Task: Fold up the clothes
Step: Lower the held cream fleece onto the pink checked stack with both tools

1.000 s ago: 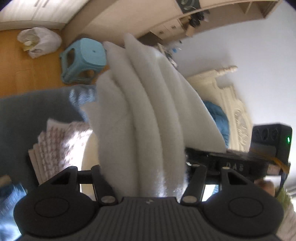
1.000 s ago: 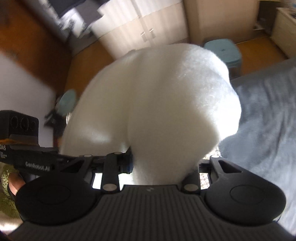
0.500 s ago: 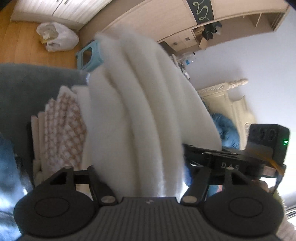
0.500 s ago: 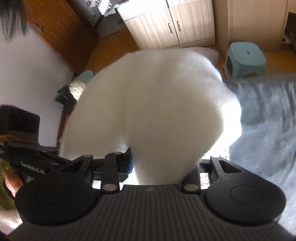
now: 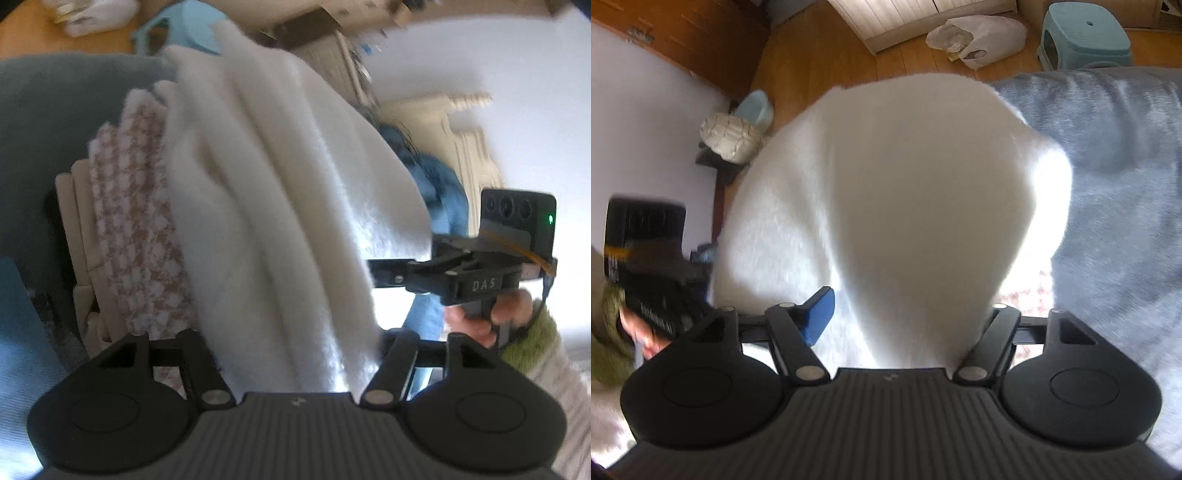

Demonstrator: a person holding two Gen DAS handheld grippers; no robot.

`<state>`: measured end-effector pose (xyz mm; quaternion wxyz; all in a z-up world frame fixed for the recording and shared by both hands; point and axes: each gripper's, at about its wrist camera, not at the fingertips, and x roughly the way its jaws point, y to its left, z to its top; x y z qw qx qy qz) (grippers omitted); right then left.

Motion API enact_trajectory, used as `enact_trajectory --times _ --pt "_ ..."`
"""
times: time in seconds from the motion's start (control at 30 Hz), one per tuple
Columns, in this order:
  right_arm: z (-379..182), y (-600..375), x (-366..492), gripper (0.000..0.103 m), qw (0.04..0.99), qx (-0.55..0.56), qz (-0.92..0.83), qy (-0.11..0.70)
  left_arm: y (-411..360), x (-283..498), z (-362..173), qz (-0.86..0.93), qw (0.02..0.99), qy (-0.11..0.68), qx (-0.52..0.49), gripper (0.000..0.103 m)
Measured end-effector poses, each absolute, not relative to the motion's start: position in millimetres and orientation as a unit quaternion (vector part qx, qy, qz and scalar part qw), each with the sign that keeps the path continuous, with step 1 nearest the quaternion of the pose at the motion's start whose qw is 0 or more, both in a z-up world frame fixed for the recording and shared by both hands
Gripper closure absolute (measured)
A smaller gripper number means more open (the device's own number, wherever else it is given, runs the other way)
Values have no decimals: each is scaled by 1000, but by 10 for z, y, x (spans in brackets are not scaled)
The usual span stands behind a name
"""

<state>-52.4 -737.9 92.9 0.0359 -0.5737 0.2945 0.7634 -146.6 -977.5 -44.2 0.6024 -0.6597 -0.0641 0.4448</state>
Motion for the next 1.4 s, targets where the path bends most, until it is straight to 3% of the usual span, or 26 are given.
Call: enact_trajectory --times 0.23,0.37,0.47,0.6,0.73,1.0,1.4 --pt "1314 -7490 375 28 130 -488 800 324 -9740 -1534 -330 419 638 -4 -647 36" --pt "1382 -7718 1231 23 273 -288 816 419 -9707 -1554 -278 416 638 8 -648 36" --pt "1026 -8305 1964 23 367 -103 760 526 -9700 -1548 -249 422 643 27 -639 38" --pt "365 -9049 2302 23 433 -15 694 576 -9629 -1590 -271 418 629 39 -655 39" --pt "-39 -9198 2297 23 437 34 690 576 -9559 -1601 -245 419 626 58 -655 39" --pt "-240 -9017 2112 23 395 52 739 543 -9528 -1701 -330 410 609 51 -677 38" --pt "-598 -8915 2017 20 297 135 714 619 -9562 -1644 -606 392 606 28 -691 36"
